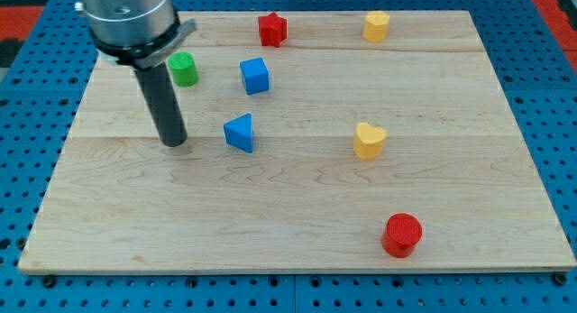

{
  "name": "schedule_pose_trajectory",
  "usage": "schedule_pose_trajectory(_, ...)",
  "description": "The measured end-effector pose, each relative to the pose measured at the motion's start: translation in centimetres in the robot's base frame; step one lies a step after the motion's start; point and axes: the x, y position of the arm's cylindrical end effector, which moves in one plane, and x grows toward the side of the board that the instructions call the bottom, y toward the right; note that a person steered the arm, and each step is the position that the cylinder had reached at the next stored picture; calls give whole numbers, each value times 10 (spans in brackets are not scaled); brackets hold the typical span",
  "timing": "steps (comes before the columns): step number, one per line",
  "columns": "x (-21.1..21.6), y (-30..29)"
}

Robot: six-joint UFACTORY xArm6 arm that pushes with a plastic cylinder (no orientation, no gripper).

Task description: Slide the blue triangle towards center left

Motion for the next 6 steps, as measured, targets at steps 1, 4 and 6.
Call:
schedule_pose_trajectory(1,0,-1)
schedule_pose_trajectory(4,11,166)
schedule_pose_trajectory(6,-12,23)
